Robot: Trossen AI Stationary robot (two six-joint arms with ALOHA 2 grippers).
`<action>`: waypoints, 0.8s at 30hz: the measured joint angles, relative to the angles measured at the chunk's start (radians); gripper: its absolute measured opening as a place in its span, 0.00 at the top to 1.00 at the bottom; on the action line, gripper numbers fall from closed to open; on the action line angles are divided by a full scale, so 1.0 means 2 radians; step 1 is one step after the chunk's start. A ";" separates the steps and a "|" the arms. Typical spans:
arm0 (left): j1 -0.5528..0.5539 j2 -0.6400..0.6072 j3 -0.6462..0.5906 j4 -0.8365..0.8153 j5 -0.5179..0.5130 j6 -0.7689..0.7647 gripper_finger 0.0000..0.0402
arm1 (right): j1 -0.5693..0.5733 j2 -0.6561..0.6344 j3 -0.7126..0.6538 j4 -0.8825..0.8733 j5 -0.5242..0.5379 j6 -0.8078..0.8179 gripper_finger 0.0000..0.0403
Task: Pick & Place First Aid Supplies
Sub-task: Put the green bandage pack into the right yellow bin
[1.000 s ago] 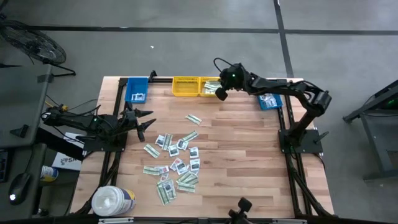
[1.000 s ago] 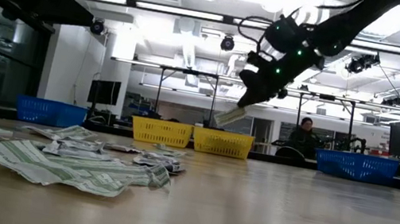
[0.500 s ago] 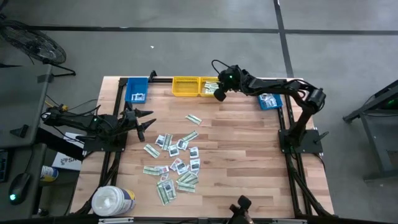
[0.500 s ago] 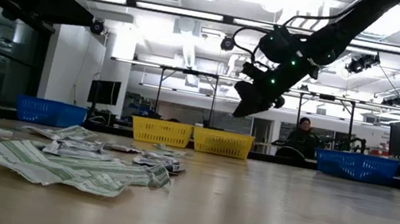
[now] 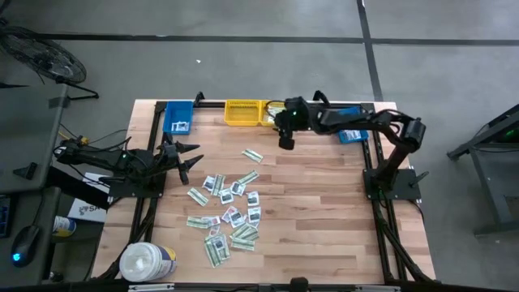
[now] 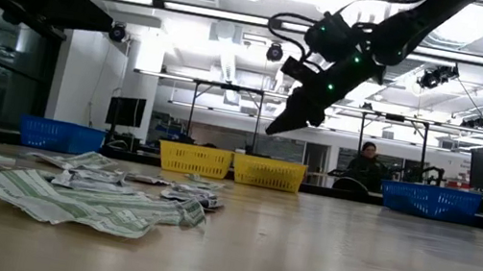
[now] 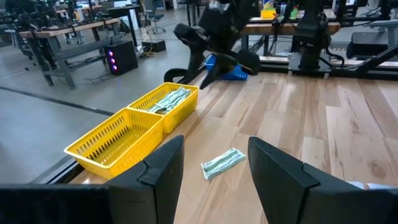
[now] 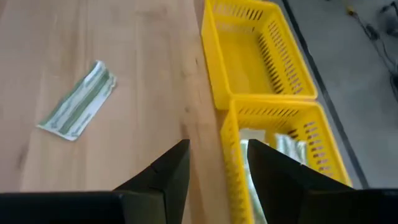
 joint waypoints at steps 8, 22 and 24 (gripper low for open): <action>0.000 0.000 0.000 0.000 -0.005 0.000 0.56 | 0.036 0.000 0.043 -0.093 -0.022 0.033 0.62; 0.000 0.000 0.000 0.000 -0.005 0.000 0.56 | 0.057 0.006 0.116 -0.213 -0.055 -0.028 0.63; 0.000 0.000 0.000 0.001 -0.005 0.000 0.56 | 0.060 0.020 0.135 -0.229 -0.055 -0.028 0.63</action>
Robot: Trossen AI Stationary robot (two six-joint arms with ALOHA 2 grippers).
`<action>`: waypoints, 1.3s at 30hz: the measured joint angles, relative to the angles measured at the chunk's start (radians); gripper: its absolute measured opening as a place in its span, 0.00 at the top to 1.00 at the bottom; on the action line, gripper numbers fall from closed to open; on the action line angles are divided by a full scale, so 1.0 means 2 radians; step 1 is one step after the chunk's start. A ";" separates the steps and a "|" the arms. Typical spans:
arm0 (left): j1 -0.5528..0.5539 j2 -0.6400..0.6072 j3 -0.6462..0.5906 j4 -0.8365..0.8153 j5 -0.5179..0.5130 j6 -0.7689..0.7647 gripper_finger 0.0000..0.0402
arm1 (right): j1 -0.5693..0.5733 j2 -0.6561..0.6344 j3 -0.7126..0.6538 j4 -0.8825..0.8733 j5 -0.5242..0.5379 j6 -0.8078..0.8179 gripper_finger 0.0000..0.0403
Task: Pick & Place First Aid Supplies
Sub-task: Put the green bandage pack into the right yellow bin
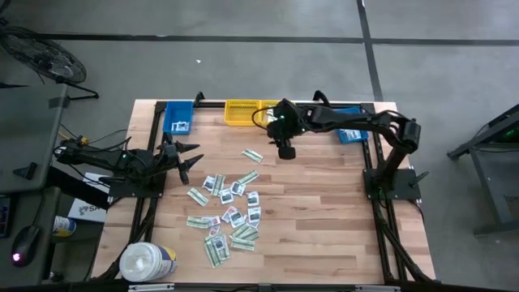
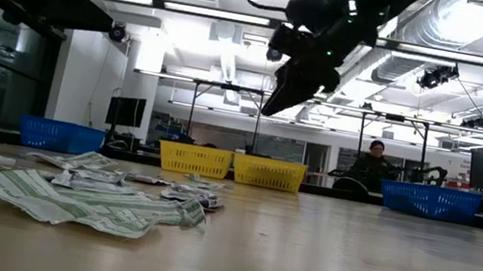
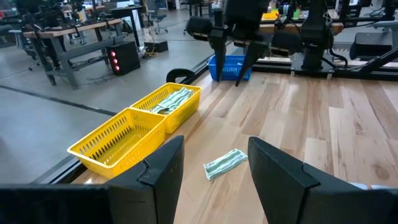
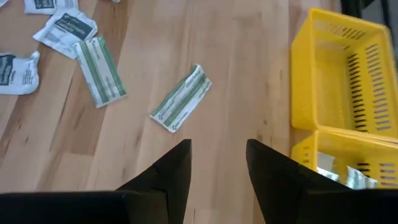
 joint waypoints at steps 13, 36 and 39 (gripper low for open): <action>0.000 0.000 0.000 0.000 0.000 0.000 0.56 | 0.016 0.141 0.143 -0.149 0.006 -0.075 0.64; 0.000 0.000 0.000 -0.016 0.001 -0.013 0.56 | 0.046 0.180 0.143 -0.097 0.015 -0.133 0.65; 0.000 0.000 0.000 -0.016 0.000 -0.013 0.56 | 0.052 0.186 0.144 -0.087 0.011 -0.133 0.65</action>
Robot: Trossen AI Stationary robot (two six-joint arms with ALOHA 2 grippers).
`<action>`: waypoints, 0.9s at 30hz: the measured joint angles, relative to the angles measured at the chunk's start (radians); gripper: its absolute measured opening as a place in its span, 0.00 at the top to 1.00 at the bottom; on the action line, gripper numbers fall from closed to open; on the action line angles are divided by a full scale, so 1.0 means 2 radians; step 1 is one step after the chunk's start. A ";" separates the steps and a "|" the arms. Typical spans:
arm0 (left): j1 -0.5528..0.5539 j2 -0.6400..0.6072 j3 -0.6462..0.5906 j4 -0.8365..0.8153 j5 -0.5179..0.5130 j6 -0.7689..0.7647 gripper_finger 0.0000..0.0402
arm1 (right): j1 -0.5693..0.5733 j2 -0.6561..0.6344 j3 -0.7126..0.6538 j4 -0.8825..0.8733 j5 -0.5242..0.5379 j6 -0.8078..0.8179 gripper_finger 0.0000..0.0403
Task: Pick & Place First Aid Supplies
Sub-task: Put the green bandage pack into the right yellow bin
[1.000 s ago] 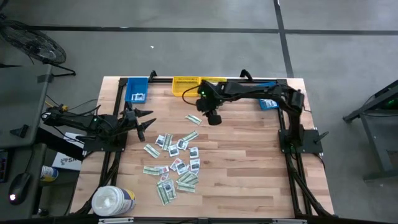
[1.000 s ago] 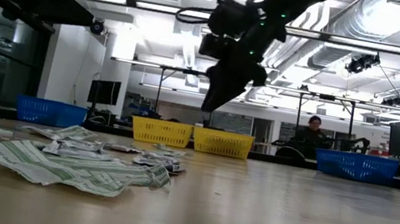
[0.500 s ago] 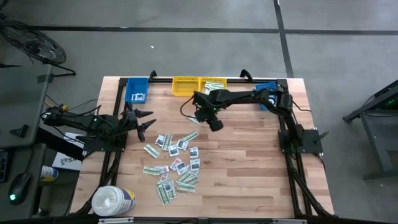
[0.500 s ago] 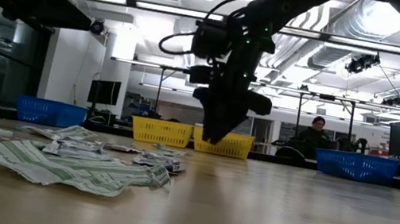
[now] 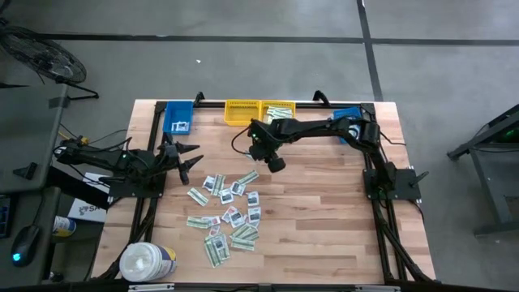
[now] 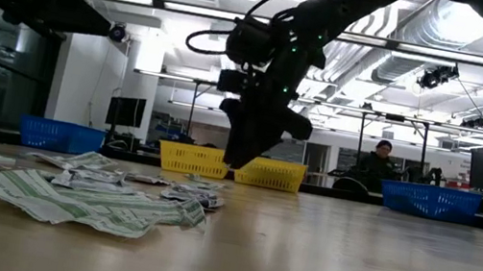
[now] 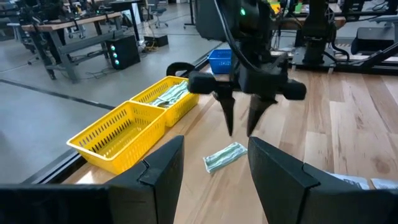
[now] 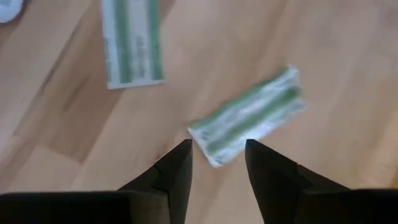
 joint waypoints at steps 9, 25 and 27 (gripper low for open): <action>0.000 0.000 0.000 0.000 0.000 0.000 0.56 | 0.002 0.032 0.000 0.004 -0.024 0.006 0.65; 0.000 0.000 0.000 -0.001 0.000 0.001 0.56 | -0.017 0.037 0.000 -0.002 -0.056 0.053 0.65; 0.000 0.000 0.000 -0.001 0.000 0.001 0.56 | -0.017 0.040 0.001 -0.007 -0.055 0.055 0.66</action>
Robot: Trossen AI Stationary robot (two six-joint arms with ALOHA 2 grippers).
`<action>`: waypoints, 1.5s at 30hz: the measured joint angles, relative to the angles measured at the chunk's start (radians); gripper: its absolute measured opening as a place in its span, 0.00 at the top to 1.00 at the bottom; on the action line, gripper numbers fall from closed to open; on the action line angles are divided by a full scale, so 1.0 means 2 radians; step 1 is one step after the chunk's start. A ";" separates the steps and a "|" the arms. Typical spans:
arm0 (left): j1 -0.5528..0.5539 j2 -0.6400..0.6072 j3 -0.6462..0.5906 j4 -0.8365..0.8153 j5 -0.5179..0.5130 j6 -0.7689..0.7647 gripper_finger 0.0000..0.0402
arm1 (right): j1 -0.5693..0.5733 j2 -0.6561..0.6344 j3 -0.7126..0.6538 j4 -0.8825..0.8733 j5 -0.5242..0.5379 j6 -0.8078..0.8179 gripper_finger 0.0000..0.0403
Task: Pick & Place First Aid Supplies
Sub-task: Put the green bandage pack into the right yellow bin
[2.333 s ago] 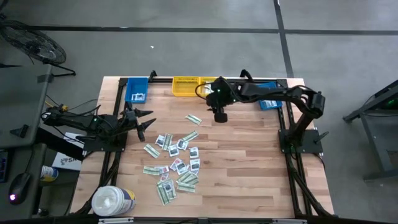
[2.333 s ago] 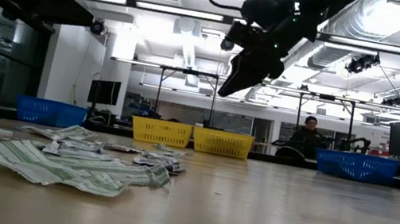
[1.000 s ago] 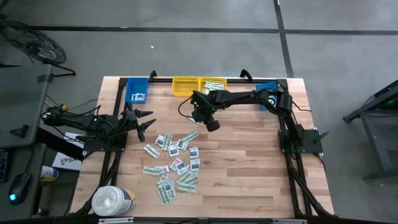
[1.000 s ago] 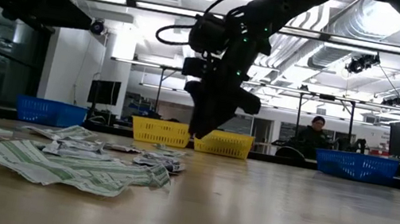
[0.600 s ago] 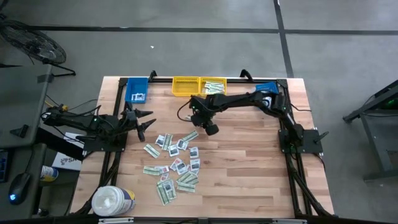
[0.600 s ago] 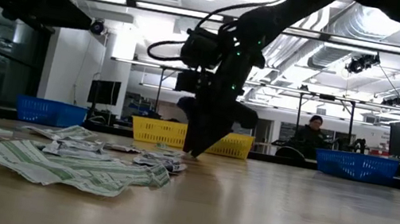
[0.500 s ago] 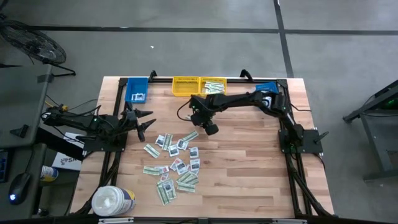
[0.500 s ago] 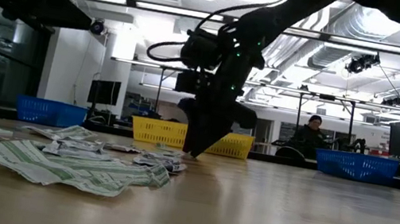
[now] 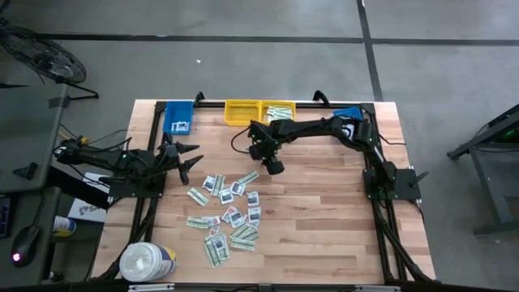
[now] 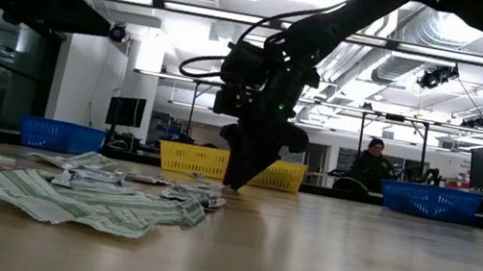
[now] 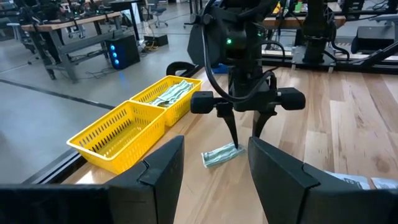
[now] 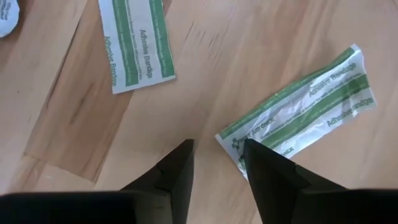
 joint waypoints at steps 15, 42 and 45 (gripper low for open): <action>0.000 0.000 0.000 -0.001 0.001 0.000 0.56 | 0.024 0.025 0.002 -0.021 0.041 0.015 0.97; 0.000 0.000 0.000 -0.001 0.005 0.000 0.56 | 0.060 -0.104 -0.003 -0.045 0.265 0.067 1.00; 0.000 0.000 0.000 -0.001 0.005 0.000 0.56 | 0.053 -0.118 -0.003 -0.043 0.287 0.067 1.00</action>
